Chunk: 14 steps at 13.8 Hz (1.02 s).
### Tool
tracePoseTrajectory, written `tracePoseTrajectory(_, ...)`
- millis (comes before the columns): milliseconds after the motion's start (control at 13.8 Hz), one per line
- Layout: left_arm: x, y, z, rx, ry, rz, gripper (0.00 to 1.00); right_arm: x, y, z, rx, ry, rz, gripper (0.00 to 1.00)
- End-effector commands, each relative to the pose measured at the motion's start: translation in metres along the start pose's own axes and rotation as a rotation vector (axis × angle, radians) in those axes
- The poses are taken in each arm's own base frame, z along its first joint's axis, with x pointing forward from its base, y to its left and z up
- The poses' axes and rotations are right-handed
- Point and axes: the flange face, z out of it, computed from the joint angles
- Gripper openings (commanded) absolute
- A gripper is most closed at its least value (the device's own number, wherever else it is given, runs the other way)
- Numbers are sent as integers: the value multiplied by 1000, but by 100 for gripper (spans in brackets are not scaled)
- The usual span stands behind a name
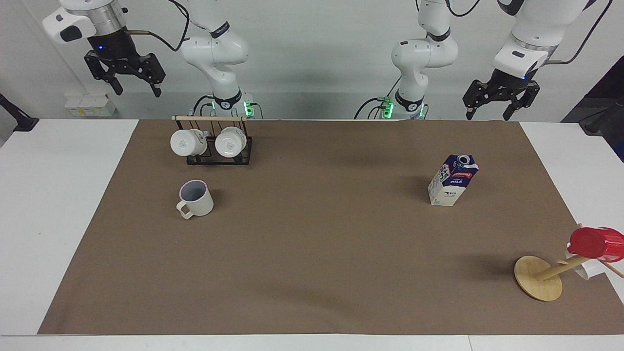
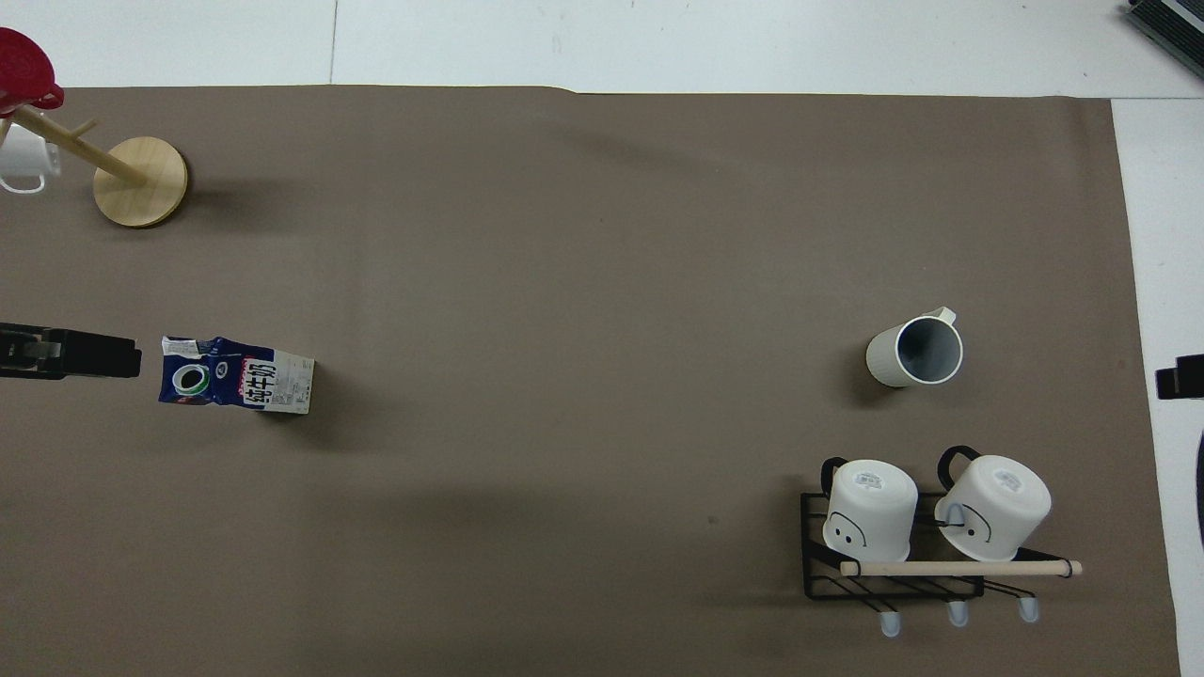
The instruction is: Place cup and milk on table
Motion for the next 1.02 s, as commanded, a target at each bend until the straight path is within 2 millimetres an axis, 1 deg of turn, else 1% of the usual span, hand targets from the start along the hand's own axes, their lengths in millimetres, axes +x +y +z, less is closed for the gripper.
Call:
tracePoseTrajectory(0, -1, -3, -4, 0, 0, -5, 100, -5, 0, 0, -3, 7, -4, 100)
tracePoseTrajectory(581, -1, -2, -4, 1, 0, -2, 100, -5, 0, 5, -2, -2, -3, 100)
tracePoseTrajectory(726, -1, -2, -4, 1, 0, -2, 100, -4, -4, 6, -3, -3, -9, 100)
tracePoseTrajectory(872, -1, -2, -4, 1, -2, -2, 100, -5, -6, 15, -2, -23, -13, 100)
tracePoseTrajectory(944, -1, -2, -4, 1, -2, -2, 100, -7, -9, 14, -3, -17, -21, 100)
